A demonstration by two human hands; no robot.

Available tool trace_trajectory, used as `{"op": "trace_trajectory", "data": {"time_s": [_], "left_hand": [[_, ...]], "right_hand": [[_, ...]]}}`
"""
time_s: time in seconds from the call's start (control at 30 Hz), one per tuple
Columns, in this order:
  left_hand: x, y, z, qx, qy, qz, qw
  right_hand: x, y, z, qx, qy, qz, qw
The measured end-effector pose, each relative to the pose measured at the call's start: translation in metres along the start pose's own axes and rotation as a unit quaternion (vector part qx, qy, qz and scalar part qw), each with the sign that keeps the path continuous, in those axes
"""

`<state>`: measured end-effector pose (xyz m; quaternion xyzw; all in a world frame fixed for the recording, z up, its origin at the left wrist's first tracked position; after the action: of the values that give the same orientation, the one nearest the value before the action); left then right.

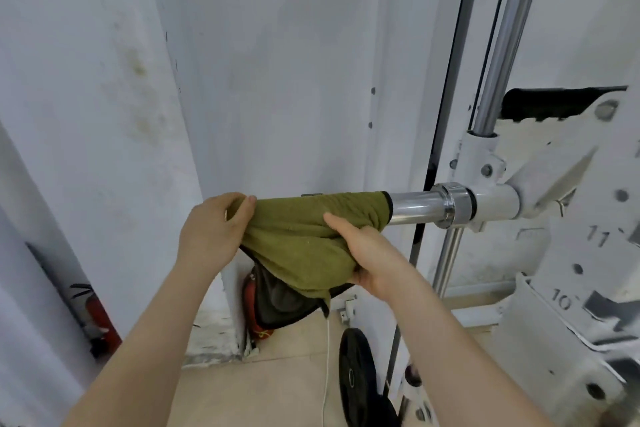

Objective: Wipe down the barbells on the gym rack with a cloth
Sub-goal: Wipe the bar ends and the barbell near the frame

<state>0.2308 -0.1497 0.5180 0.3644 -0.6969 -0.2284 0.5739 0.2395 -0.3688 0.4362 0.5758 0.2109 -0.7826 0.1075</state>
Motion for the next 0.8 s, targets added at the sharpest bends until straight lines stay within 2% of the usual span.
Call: {"op": "trace_trajectory", "data": {"time_s": [0.03,0.07,0.1,0.17,0.23,0.3,0.37,0.43,0.5,0.57,0.63,0.67,0.73,0.8], "left_hand": [[0.01,0.005,0.006,0.031,-0.036,-0.035,0.998],[0.018,0.006,0.012,0.05,-0.063,-0.066,0.995],[0.024,0.004,0.017,0.057,-0.081,-0.086,0.991],[0.027,-0.001,0.021,0.04,-0.098,-0.111,0.988],[0.027,0.0,0.022,0.02,-0.109,-0.127,0.986],[0.03,0.003,0.022,0.021,-0.118,-0.142,0.983],[0.045,-0.002,0.023,0.028,-0.133,-0.168,0.976],[0.059,-0.016,0.021,0.028,-0.132,-0.184,0.974],[0.067,-0.029,0.018,0.011,-0.112,-0.157,0.981],[0.077,-0.04,0.016,-0.023,-0.139,-0.081,0.987],[0.079,-0.034,0.013,-0.031,-0.146,0.017,0.989],[0.073,-0.027,0.01,-0.005,-0.131,0.03,0.991],[0.051,-0.014,0.001,0.051,-0.081,-0.027,0.995],[0.028,-0.014,-0.012,0.046,-0.014,-0.081,0.996]], "right_hand": [[-0.009,-0.001,0.012,-0.017,-0.027,0.106,0.994],[-0.018,-0.004,0.026,-0.029,-0.058,0.227,0.972],[-0.027,-0.005,0.039,-0.034,-0.093,0.348,0.932],[-0.053,-0.005,0.065,-0.006,-0.147,0.545,0.826],[-0.093,-0.008,0.083,0.076,-0.121,0.65,0.747],[-0.127,-0.027,0.078,0.123,-0.005,0.671,0.731],[-0.127,-0.067,0.043,0.072,0.083,0.709,0.697],[-0.098,-0.095,-0.005,0.01,0.115,0.747,0.654],[-0.085,-0.094,-0.029,0.027,0.166,0.735,0.657],[-0.089,-0.068,-0.024,0.08,0.217,0.727,0.646],[-0.09,-0.033,-0.014,0.112,0.197,0.77,0.596],[-0.09,-0.008,-0.009,0.132,0.169,0.787,0.579],[-0.093,0.043,0.01,0.185,0.127,0.798,0.558],[-0.094,0.082,0.034,0.25,0.111,0.811,0.517]]}}
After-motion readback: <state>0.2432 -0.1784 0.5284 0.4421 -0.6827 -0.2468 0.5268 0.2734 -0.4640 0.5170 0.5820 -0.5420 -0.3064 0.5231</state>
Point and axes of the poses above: each hand's wrist, its own z-axis away from the middle knuckle, its own y-axis out of the back of the hand, x = y × z, the point moved 10 cm from there along -z, towards the middle knuckle, and after that the axes turned 15 degrees about -x, right-handed, at the moved point
